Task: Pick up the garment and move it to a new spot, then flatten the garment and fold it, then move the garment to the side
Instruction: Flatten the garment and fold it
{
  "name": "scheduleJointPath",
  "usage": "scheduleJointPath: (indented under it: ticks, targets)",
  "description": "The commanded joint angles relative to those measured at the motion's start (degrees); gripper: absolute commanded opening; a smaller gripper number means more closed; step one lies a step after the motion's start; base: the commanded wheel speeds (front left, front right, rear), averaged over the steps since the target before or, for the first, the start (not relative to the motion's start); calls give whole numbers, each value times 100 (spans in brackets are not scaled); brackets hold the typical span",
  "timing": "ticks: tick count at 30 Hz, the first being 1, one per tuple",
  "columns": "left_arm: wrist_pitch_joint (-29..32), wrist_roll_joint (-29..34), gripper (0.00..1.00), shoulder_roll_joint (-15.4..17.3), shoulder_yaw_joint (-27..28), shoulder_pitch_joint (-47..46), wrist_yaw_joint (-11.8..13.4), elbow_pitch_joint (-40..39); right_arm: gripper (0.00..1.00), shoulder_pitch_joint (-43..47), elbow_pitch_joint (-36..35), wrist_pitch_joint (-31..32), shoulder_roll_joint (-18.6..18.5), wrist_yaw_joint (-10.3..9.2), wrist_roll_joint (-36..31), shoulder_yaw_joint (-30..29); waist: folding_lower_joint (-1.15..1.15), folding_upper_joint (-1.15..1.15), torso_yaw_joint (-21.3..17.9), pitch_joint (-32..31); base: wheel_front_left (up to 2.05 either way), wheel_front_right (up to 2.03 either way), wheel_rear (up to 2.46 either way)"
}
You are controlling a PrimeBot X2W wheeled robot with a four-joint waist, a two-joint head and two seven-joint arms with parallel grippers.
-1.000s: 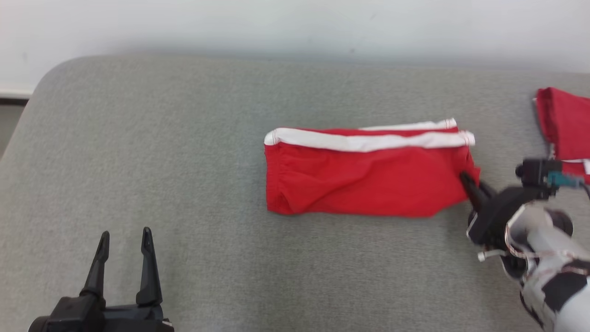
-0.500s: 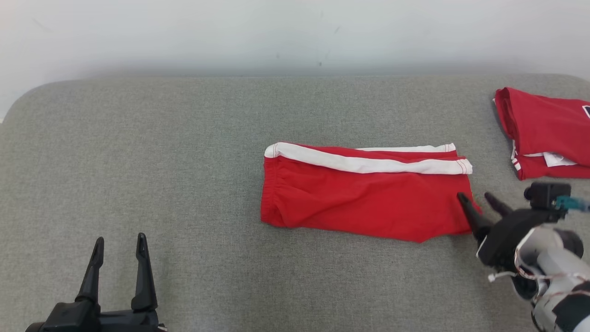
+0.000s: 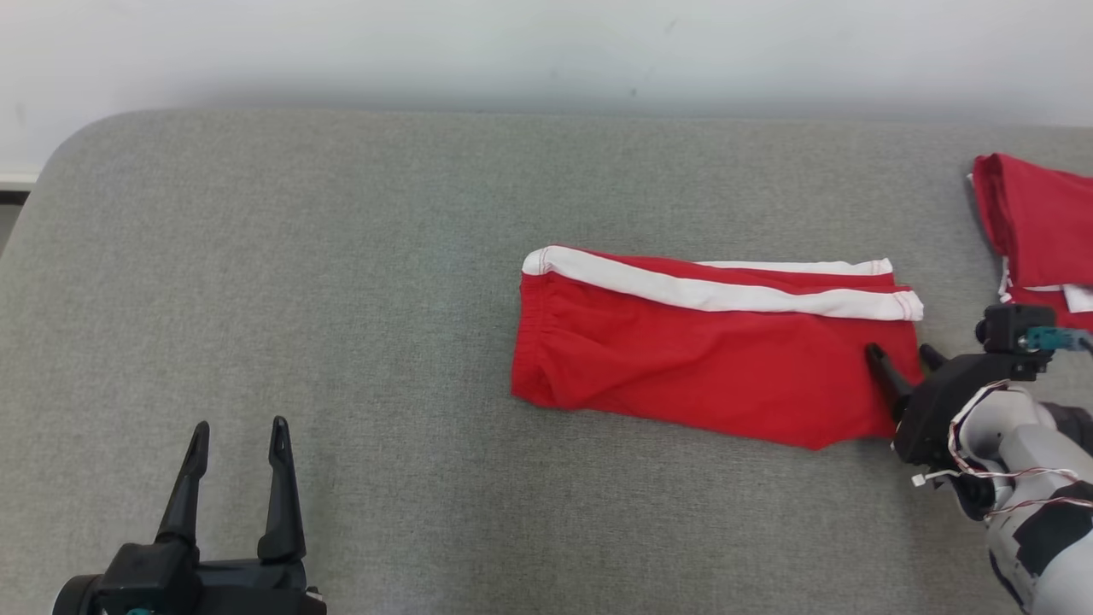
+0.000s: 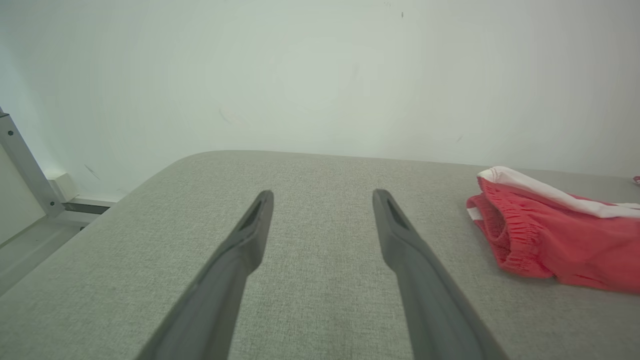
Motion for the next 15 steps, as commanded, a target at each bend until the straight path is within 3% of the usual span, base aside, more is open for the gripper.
scheduleJointPath:
  ticks: [1,8,9,10,15]
  targets:
    - [-15,-45,100,-8,-2,-70,-3,4,100,-31,76,4,87,-16,-61,-7,0,0,62,64,0,0,0]
    - [-15,-72,100,-8,-9,-121,22,25,99,-19,606,207,377,-16,-75,37,0,0,137,108,0,0,0]
    - [-15,-63,100,-8,7,-120,21,31,47,-13,621,249,425,-16,-63,61,0,0,132,101,0,0,0]
    - [-15,-55,100,-9,22,-117,21,36,3,0,606,276,469,-15,-22,80,0,0,124,90,0,0,0]
    - [-15,-26,100,-8,65,-51,25,58,0,-14,643,373,438,-5,122,62,0,0,64,-8,0,0,0]
